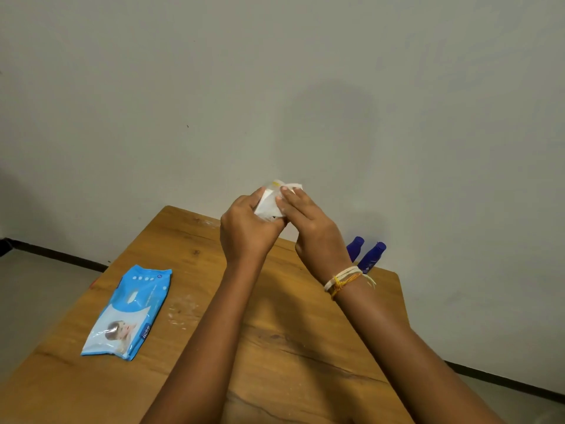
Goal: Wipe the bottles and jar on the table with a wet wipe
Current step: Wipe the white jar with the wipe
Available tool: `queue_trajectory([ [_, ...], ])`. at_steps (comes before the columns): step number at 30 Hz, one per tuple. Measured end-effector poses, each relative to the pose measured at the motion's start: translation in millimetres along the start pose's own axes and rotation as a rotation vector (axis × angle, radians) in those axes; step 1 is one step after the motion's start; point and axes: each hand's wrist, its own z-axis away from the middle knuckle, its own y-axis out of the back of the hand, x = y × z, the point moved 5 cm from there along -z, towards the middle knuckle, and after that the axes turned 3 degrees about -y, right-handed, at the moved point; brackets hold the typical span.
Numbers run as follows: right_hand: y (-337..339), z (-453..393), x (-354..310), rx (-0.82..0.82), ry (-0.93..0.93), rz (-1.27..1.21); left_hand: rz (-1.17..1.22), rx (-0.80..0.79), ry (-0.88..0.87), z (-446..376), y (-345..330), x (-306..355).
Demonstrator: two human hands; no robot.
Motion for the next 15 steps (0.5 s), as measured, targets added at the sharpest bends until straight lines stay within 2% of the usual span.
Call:
queue_trajectory([
  [3,5,10,10,0.069,-0.029,-0.052,0.055,-0.027,0.041,-3,-1,-7],
  [7,26,5,35,0.343,-0.462,-0.502,0.118,-0.088,0.073,-4,-12,-1],
  [13,17,-15,45,0.114,-0.904,-1.341,0.246,-0.187,0.073,9,-33,17],
  [15,14,-6,44,0.11,-0.977,-1.421,0.245,-0.2,0.065,12,-36,18],
])
